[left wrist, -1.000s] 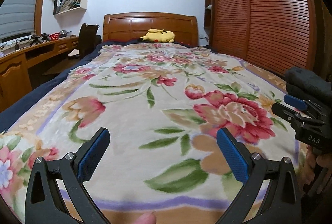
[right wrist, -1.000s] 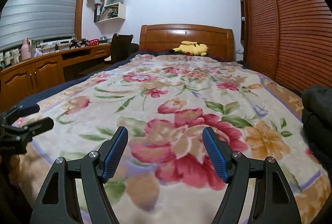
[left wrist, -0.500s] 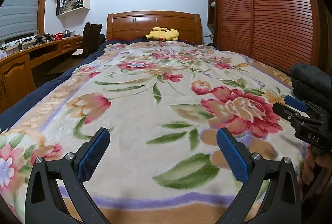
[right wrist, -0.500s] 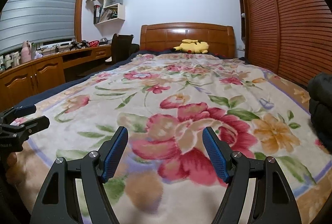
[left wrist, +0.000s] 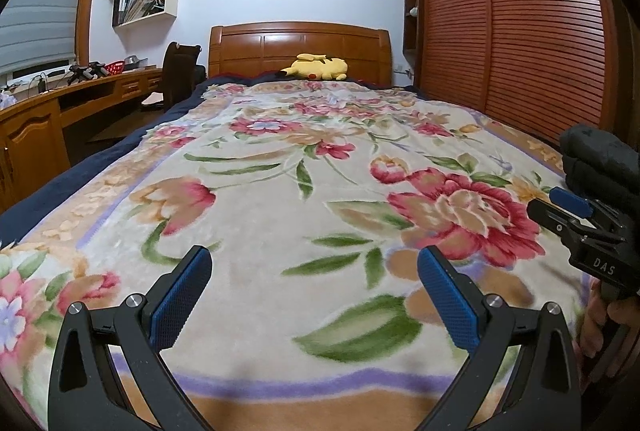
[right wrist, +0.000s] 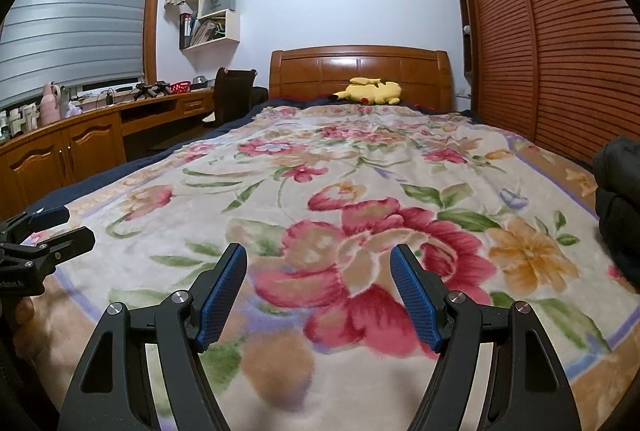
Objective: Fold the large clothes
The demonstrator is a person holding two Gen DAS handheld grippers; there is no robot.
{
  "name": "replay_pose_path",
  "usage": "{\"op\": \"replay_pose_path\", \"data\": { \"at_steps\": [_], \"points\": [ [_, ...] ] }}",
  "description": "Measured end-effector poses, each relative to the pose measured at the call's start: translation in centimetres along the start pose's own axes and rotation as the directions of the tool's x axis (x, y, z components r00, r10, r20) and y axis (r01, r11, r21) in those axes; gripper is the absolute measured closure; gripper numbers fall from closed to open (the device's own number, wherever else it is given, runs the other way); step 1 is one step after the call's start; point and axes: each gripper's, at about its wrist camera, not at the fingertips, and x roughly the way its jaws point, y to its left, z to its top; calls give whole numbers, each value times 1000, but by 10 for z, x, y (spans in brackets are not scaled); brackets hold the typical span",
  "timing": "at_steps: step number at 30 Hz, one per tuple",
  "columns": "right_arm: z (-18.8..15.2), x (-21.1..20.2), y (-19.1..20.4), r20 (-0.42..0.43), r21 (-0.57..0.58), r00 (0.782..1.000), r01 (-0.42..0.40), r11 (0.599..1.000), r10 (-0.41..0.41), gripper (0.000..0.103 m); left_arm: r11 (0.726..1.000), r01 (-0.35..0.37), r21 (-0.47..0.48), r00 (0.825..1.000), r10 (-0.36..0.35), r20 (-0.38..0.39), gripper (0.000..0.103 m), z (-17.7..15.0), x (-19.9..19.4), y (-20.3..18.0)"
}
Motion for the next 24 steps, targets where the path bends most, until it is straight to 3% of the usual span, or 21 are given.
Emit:
{"op": "replay_pose_path", "data": {
  "at_steps": [24],
  "points": [
    [0,2,0,3,0,1000,0,1000,0,27,1000,-5,5,1000,5,7,0,1,-2,3]
  ]
}}
